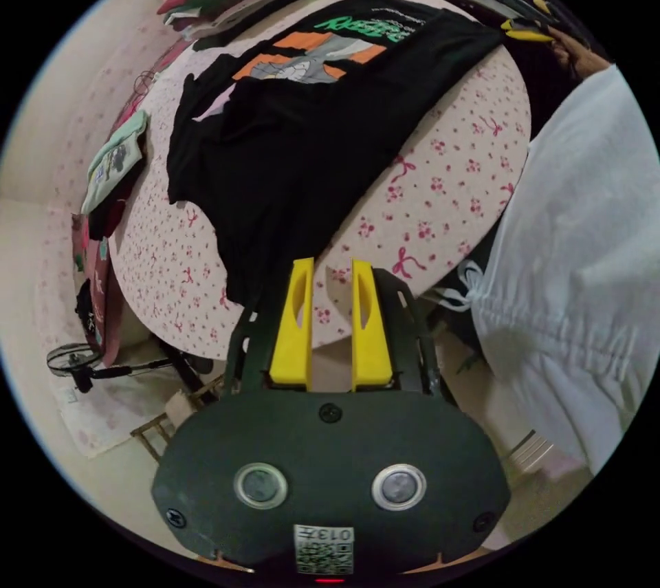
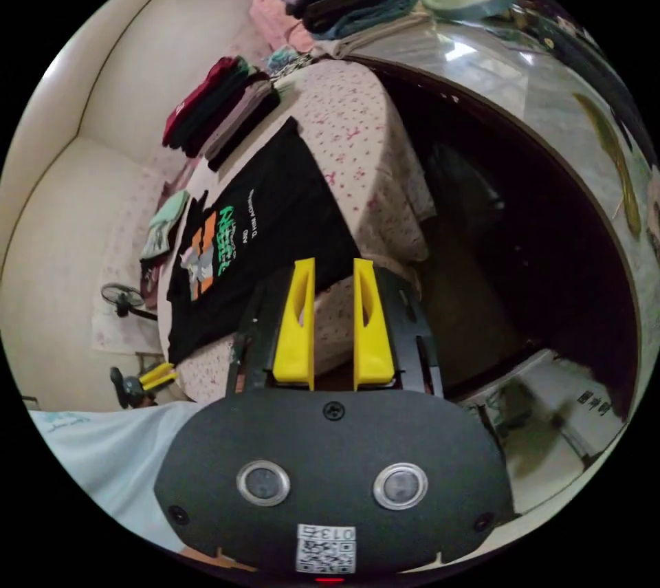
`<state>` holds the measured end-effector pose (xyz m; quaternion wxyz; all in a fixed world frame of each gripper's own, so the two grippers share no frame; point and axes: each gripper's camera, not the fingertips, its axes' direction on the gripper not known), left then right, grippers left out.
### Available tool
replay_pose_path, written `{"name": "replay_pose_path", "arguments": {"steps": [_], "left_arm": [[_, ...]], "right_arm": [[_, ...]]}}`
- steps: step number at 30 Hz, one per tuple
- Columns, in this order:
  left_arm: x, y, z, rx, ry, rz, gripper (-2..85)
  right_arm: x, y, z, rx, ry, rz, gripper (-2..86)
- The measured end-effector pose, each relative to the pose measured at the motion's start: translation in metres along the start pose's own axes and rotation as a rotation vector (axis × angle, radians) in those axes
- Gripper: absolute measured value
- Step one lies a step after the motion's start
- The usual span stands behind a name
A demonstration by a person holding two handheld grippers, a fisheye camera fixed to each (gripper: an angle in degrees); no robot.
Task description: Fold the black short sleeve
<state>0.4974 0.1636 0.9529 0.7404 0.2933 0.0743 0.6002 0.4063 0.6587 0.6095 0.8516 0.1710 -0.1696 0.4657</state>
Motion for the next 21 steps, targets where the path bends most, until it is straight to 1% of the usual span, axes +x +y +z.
{"name": "replay_pose_path", "arguments": {"steps": [1,3,6,8,11,13,16,19,21], "left_arm": [[0.001,-0.003,0.002,-0.001,-0.009,0.002,5.5],[0.004,-0.016,0.012,-0.021,-0.013,0.021,1.5],[0.012,-0.03,0.024,-0.083,-0.01,0.096,0.2],[0.015,-0.034,0.025,-0.098,-0.004,0.129,0.0],[0.013,-0.027,0.015,-0.076,0.03,0.131,-0.2],[0.013,-0.017,0.018,-0.104,0.033,0.134,-0.3],[0.018,-0.001,0.043,-0.172,0.063,0.123,-0.1],[0.014,0.004,0.036,-0.116,0.096,0.022,0.4],[0.013,0.004,0.018,-0.01,0.073,-0.054,1.4]], "right_arm": [[0.005,-0.003,0.0,-0.005,-0.018,0.013,10.9],[0.013,-0.008,0.001,-0.006,-0.03,0.034,10.1],[0.025,-0.018,0.007,-0.057,-0.069,0.079,5.1],[0.022,-0.024,0.008,-0.09,-0.087,0.042,3.7],[-0.002,-0.035,-0.007,-0.088,0.026,-0.139,2.8],[-0.015,-0.039,-0.013,-0.108,0.104,-0.264,2.5],[-0.011,-0.041,0.004,-0.185,0.158,-0.305,2.3],[-0.005,-0.041,0.015,-0.202,0.151,-0.283,2.1],[-0.004,-0.042,0.012,-0.182,0.129,-0.257,2.1]]}}
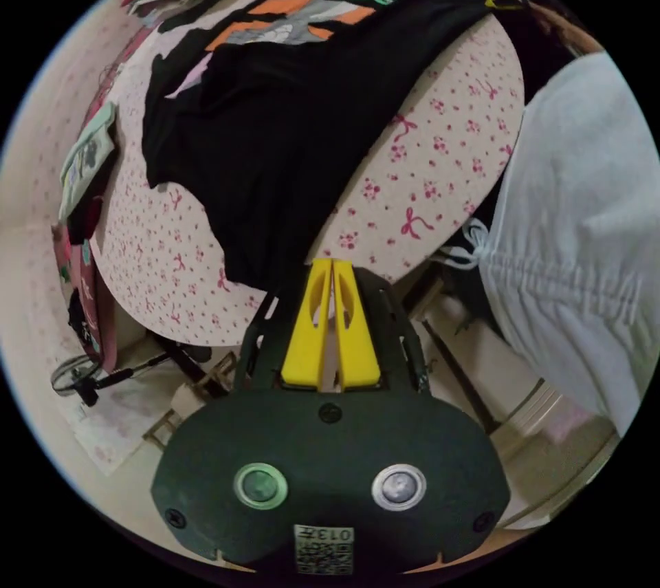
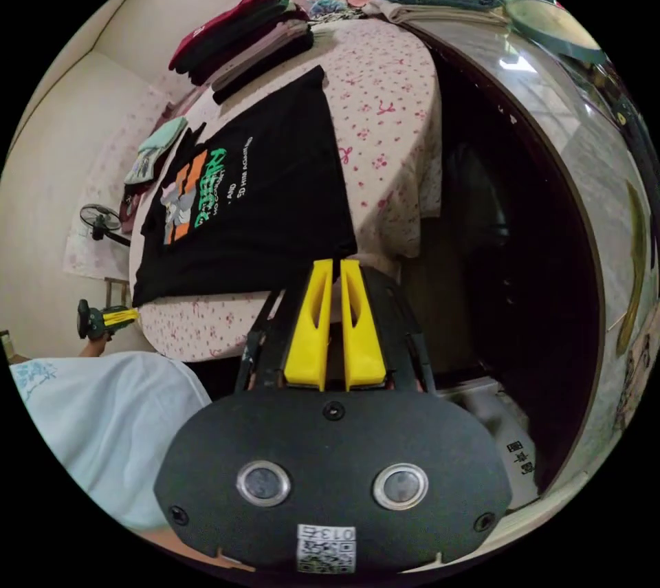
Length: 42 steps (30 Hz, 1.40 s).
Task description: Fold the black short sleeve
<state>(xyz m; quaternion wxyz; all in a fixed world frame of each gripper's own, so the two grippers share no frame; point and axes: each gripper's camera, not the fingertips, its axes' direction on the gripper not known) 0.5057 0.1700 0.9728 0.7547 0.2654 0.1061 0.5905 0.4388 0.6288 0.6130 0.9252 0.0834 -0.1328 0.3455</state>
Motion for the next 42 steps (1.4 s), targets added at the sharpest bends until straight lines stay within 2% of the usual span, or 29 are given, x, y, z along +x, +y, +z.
{"name": "replay_pose_path", "arguments": {"steps": [3,8,12,17,21,26,30,35,38,40,42], "left_arm": [[0.014,-0.008,-0.011,0.06,-0.047,0.023,4.6],[0.048,-0.028,-0.003,0.028,-0.121,0.151,8.1],[0.059,-0.04,-0.001,0.007,-0.188,0.195,6.6],[0.056,-0.057,-0.005,-0.033,-0.155,0.25,1.9],[0.059,-0.058,-0.024,-0.05,-0.183,0.353,0.5],[0.045,-0.047,-0.059,0.01,-0.144,0.347,0.2],[0.054,-0.047,-0.038,-0.029,-0.125,0.381,0.2],[0.044,-0.036,-0.05,-0.03,-0.146,0.31,0.3],[0.023,-0.015,-0.075,0.025,-0.127,0.178,0.3],[0.011,-0.011,-0.092,0.093,-0.077,0.082,0.3],[0.006,-0.025,-0.099,0.165,-0.004,0.017,0.1]], "right_arm": [[-0.003,-0.001,0.001,-0.005,-0.001,-0.002,2.2],[-0.017,-0.006,0.006,-0.013,0.035,-0.017,2.2],[-0.023,-0.01,0.005,0.025,-0.001,0.005,2.2],[-0.034,-0.015,0.006,0.072,-0.044,0.022,2.1],[-0.047,-0.02,0.015,0.07,-0.012,0.016,1.7],[-0.064,-0.024,0.036,0.039,0.053,-0.015,1.3],[-0.079,-0.023,0.083,-0.064,0.167,-0.058,1.2],[-0.089,-0.023,0.099,-0.035,0.126,-0.025,1.3],[-0.114,-0.019,0.091,0.035,0.25,-0.07,1.3],[-0.163,-0.017,0.102,0.063,0.309,-0.243,1.3],[-0.213,-0.014,0.127,0.055,0.27,-0.411,1.3]]}}
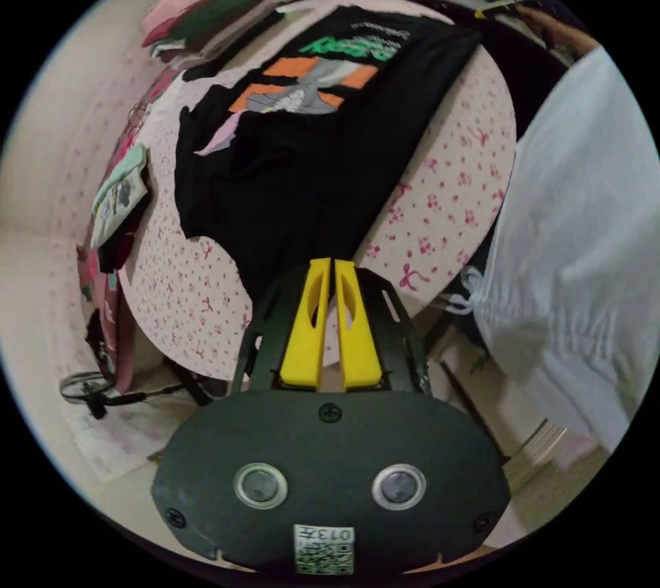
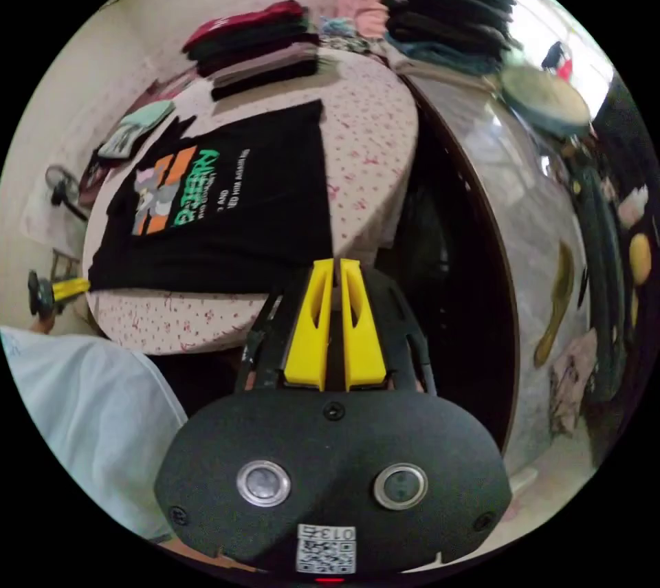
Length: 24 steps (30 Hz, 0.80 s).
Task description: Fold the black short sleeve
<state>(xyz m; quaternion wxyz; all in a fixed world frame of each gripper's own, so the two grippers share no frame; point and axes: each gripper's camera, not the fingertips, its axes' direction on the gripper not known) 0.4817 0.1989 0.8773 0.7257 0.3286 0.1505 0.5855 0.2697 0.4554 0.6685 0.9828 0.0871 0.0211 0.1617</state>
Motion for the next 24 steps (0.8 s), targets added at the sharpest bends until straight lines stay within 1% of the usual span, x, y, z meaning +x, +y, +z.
{"name": "replay_pose_path", "arguments": {"steps": [1,2,4,5,7,8,9,11,13,15,17,19,21,22,24], "left_arm": [[0.0,-0.006,0.002,0.009,0.014,-0.011,0.1],[0.002,-0.02,0.006,0.016,0.041,-0.016,-0.1],[0.005,-0.04,0.013,0.0,0.036,-0.017,-0.2],[0.007,-0.048,0.018,-0.026,-0.002,-0.008,-0.3],[0.004,-0.05,0.023,-0.057,-0.041,-0.012,-0.3],[-0.002,-0.043,0.021,-0.047,-0.03,-0.023,-0.3],[-0.01,-0.034,0.019,-0.057,-0.029,-0.04,-0.3],[-0.027,-0.016,0.015,-0.08,-0.034,-0.081,-0.3],[-0.048,0.003,0.01,-0.095,-0.03,-0.154,-0.3],[-0.073,0.02,-0.003,-0.049,-0.035,-0.236,-0.3],[-0.089,0.019,-0.009,-0.02,-0.058,-0.274,-0.3],[-0.104,0.012,-0.006,-0.024,-0.046,-0.305,-0.3],[-0.125,0.01,0.01,-0.12,-0.008,-0.32,-0.4],[-0.129,0.014,0.006,-0.098,-0.006,-0.331,-0.4],[-0.155,0.034,-0.002,-0.132,-0.01,-0.436,-0.4]], "right_arm": [[-0.037,-0.011,0.014,-0.007,-0.065,-0.105,1.2],[-0.055,-0.017,0.022,-0.015,-0.099,-0.153,1.1],[-0.128,-0.032,0.056,-0.069,-0.175,-0.345,0.7],[-0.144,-0.035,0.064,-0.085,-0.169,-0.392,0.5],[-0.192,-0.036,0.095,-0.119,-0.059,-0.515,0.2],[-0.198,-0.035,0.102,-0.132,-0.022,-0.529,0.2],[-0.203,-0.033,0.106,-0.09,0.006,-0.541,0.1],[-0.2,-0.034,0.113,-0.113,-0.001,-0.525,0.0],[-0.188,-0.041,0.12,-0.165,-0.007,-0.459,0.0],[-0.187,-0.049,0.119,-0.122,-0.007,-0.429,0.0],[-0.198,-0.065,0.12,-0.06,-0.047,-0.43,0.1],[-0.225,-0.093,0.134,-0.013,-0.137,-0.464,0.2],[-0.246,-0.119,0.152,-0.02,-0.191,-0.483,0.4],[-0.26,-0.137,0.162,-0.004,-0.205,-0.492,0.7],[-0.277,-0.163,0.176,0.018,-0.233,-0.501,1.4]]}}
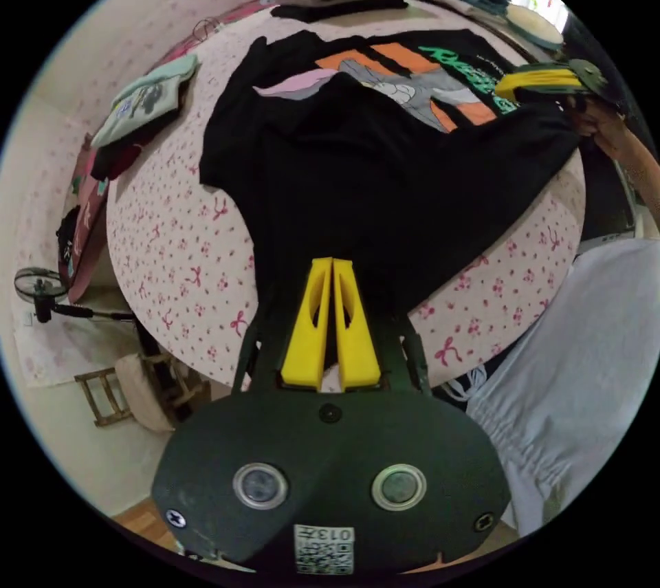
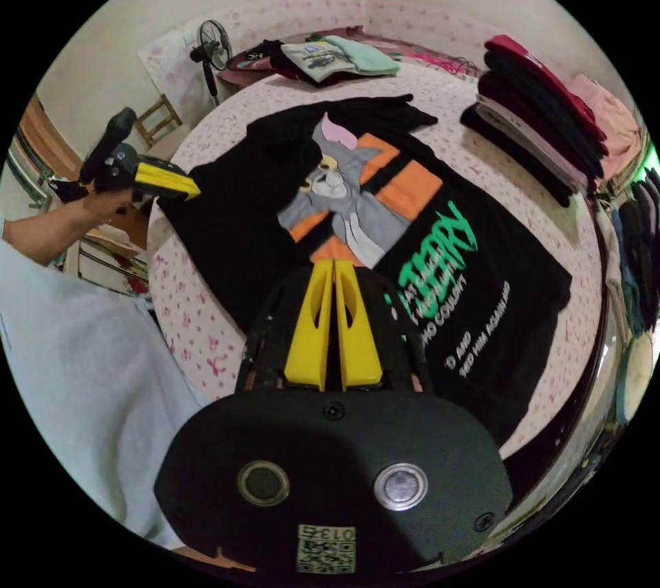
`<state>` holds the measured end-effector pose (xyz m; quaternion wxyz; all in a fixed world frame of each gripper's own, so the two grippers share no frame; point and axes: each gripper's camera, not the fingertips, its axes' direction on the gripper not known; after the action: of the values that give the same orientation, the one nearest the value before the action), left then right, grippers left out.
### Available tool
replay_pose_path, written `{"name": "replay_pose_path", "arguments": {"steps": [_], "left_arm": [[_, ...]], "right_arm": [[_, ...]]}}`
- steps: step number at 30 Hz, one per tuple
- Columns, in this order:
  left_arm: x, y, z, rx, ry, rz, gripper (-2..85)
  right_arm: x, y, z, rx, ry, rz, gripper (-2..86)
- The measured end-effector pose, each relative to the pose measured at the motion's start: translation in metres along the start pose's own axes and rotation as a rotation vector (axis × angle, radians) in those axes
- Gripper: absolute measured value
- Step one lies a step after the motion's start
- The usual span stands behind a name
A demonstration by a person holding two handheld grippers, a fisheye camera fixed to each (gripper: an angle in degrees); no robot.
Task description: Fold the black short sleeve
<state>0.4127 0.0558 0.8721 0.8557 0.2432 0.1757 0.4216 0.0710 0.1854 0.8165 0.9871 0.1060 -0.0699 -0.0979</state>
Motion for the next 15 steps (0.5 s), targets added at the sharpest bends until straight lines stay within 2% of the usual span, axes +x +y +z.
{"name": "replay_pose_path", "arguments": {"steps": [3,6,11,15], "left_arm": [[-0.03,0.008,-0.022,0.128,0.075,-0.053,-0.4],[-0.04,-0.014,-0.027,0.165,0.1,-0.05,-0.4],[-0.033,-0.057,-0.019,0.152,0.057,0.04,-0.4],[-0.038,-0.064,-0.003,0.092,0.065,0.054,-0.4]], "right_arm": [[0.006,-0.043,0.03,0.021,-0.091,-0.023,3.3],[0.011,-0.078,0.066,-0.006,-0.143,-0.065,5.6],[0.014,-0.117,0.12,-0.104,-0.199,-0.153,6.8],[0.006,-0.134,0.155,-0.181,-0.226,-0.216,3.4]]}}
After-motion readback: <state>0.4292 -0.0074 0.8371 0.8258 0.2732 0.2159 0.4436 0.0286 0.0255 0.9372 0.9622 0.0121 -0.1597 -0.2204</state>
